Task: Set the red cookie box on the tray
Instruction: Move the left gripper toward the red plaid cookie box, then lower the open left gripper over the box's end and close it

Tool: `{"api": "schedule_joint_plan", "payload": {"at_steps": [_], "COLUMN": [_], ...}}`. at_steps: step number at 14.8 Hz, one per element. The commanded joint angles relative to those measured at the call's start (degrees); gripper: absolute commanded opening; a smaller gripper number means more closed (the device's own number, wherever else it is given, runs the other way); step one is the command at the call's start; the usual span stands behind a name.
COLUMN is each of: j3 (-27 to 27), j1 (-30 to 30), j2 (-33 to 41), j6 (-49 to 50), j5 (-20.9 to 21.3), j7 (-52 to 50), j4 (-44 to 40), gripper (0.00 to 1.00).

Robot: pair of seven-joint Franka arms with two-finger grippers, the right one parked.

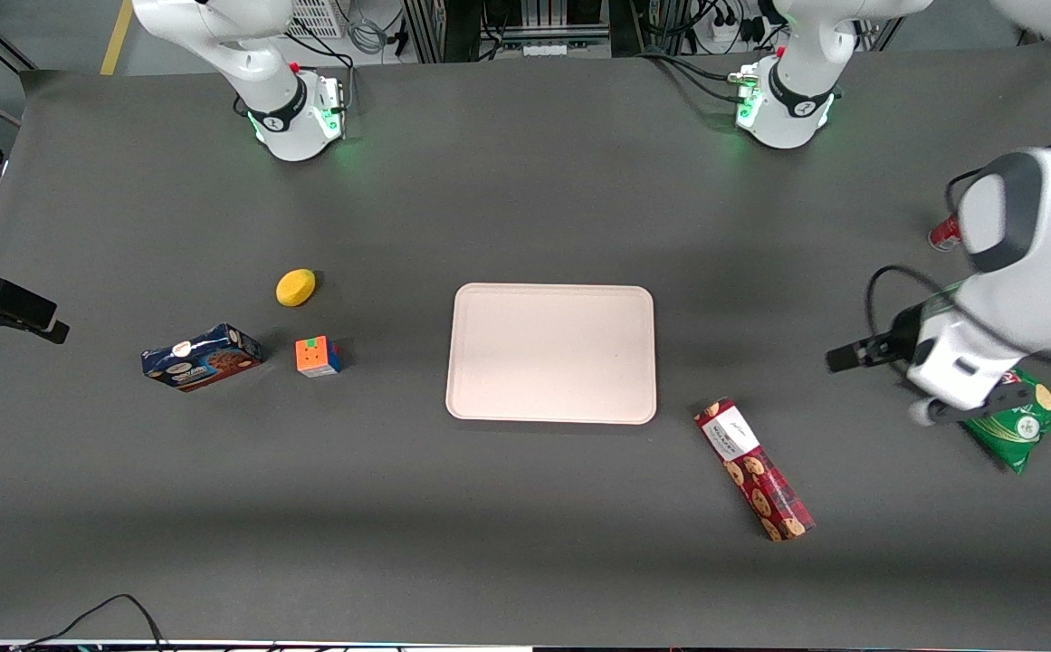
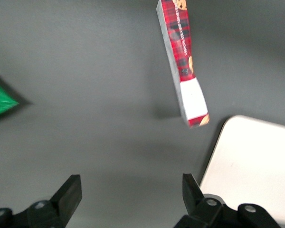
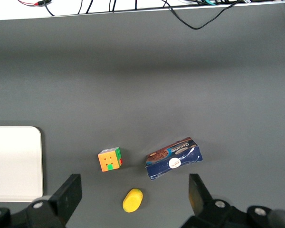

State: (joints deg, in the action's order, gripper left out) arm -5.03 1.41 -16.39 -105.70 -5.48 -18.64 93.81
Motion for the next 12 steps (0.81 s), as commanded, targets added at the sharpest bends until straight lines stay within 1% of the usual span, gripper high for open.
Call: {"api": "schedule_joint_plan", "payload": {"at_steps": [1,2,7,9,12], "j3": [0.37,0.45,1.33,4.13,5.11], "j1": [3.51,4.64,7.29,9.48,10.72], "j2": [-6.09,-7.76,-15.94,-19.19,-22.71], "j6": [-7.38,-11.33,-22.24,-26.99,-29.03], "j5": [-0.58,-0.32,0.21,0.21,-0.14], "j7": [-11.75,-12.99,-16.69,-16.60,-16.86], "j4": [-1.97,-1.97,-1.97,-2.14,-4.15], "gripper": [0.95,0.99,0.99,0.99,0.98]}}
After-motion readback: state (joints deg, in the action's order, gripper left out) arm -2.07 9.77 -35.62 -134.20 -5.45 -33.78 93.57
